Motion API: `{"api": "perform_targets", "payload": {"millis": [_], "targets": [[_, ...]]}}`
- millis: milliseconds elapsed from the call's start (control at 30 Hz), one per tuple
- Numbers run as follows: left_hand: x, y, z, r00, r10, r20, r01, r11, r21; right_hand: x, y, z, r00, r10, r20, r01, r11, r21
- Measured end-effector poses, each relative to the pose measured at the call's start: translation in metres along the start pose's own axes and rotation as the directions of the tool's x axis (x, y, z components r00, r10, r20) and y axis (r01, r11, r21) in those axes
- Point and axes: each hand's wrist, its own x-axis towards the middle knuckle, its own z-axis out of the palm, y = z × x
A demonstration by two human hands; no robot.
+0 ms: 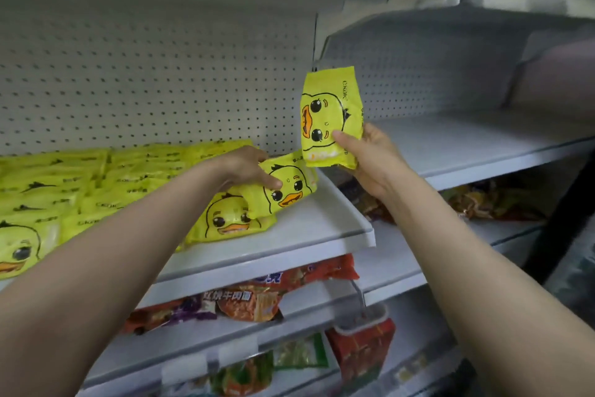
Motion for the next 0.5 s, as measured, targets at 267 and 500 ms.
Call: {"api": "perform_targets", "payload": {"millis": [267,500], "targets": [[0.069,0.029,0.013,0.999,-0.016,-0.047,0.018,0.999,0.04,0.066,-0.001,-0.035,0.995,0.081,0.057,-0.075,0.993,-0.096],[0.123,0.042,0.012,0.995,0.093,-0.04,-0.069,0.915,0.398,0.103,-0.007,-0.056,0.997,0.028,0.068,-0.018,0.991,-0.134]]}}
